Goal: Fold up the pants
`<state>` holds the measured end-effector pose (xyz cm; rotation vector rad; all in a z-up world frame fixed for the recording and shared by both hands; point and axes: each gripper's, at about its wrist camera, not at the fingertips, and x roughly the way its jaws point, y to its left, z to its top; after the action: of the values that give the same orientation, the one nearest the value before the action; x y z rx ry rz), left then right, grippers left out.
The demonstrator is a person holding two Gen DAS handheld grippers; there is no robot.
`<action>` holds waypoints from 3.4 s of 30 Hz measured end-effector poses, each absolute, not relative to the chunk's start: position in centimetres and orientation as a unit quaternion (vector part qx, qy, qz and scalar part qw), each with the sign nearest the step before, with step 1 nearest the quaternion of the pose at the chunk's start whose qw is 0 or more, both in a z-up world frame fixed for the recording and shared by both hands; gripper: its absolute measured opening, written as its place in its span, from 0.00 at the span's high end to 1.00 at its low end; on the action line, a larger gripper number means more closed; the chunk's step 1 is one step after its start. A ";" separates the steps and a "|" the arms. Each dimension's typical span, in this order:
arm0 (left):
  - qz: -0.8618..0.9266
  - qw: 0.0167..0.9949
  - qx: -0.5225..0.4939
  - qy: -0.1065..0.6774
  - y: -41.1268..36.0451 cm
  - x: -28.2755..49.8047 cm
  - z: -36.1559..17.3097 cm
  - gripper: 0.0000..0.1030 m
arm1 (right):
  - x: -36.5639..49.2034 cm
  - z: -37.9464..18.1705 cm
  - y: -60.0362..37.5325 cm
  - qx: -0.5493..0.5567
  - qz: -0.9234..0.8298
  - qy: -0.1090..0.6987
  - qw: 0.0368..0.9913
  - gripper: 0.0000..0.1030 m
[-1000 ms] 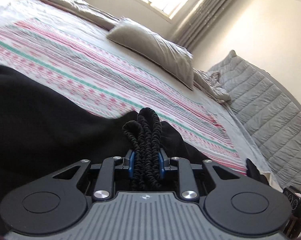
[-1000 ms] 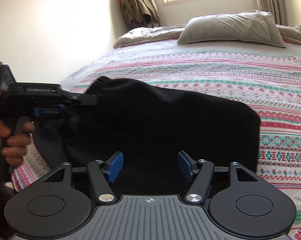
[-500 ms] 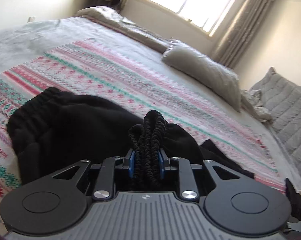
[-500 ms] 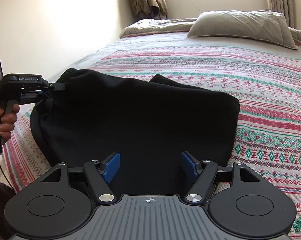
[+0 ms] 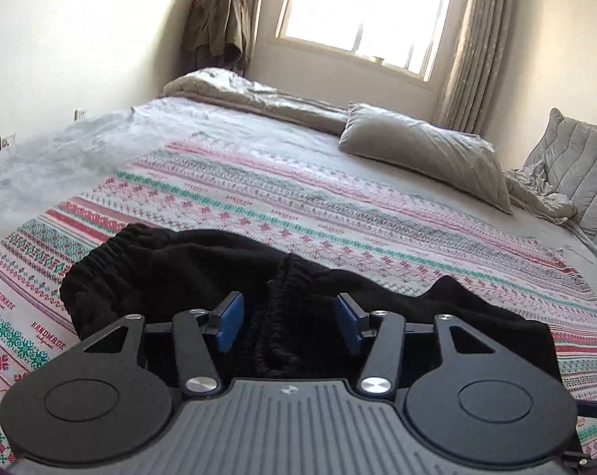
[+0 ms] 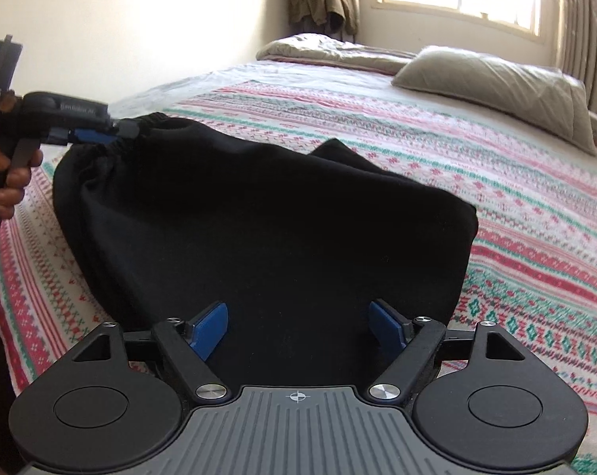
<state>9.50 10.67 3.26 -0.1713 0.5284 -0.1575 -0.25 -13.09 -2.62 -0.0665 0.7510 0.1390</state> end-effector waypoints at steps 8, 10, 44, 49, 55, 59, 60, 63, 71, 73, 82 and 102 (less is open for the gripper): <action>-0.180 0.949 -0.058 0.253 5.9 7.5 2.5 0.19 | -1.0 -1.7 -16.6 0.012 0.045 0.367 0.929 0.19; -0.212 0.939 -0.051 0.266 4.4 7.3 1.9 0.17 | -0.9 -1.9 -17.7 0.045 0.047 0.379 0.923 0.19; -0.465 0.841 0.165 0.221 -6.0 0.7 -1.8 0.11 | -4.5 -3.6 -24.2 0.394 0.172 0.425 0.797 0.25; -0.447 0.850 0.195 0.199 -7.8 0.2 -2.1 0.11 | -3.7 -2.4 -24.4 0.405 0.185 0.408 0.797 0.25; -0.389 0.868 0.224 0.214 -8.6 0.7 -3.0 0.21 | -2.9 -1.7 -25.2 0.407 0.183 0.395 0.803 0.25; -0.380 0.870 0.228 0.217 -8.7 0.4 -3.3 0.30 | -2.1 -2.3 -26.6 0.381 0.120 0.397 0.826 0.25; -0.377 0.871 0.229 0.216 -8.6 0.2 -3.2 0.34 | -1.7 -2.8 -27.2 0.370 0.100 0.403 0.831 0.29; -0.367 0.877 0.219 0.220 -8.3 -0.1 -3.0 0.47 | 0.4 -4.3 -28.1 0.345 0.050 0.419 0.838 0.47; -0.351 0.891 0.158 0.240 -8.0 0.7 -2.9 0.65 | 6.0 -6.8 -29.5 0.375 0.020 0.364 0.853 0.70; -0.354 0.894 0.122 0.247 -7.0 1.4 -2.4 0.71 | 7.0 -7.5 -30.2 0.403 0.008 0.350 0.846 0.76; -0.347 0.914 0.018 0.211 -2.8 1.5 0.9 0.74 | 8.6 -3.5 -28.7 0.409 -0.004 0.332 0.850 0.85; -0.210 0.935 -0.184 0.219 8.5 5.1 4.7 0.74 | 21.1 4.9 -12.8 0.258 0.067 0.347 0.899 0.86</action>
<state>5.09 8.47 4.73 -0.3762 0.4486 -0.4292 21.14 -12.79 4.87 0.5334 0.7187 0.1379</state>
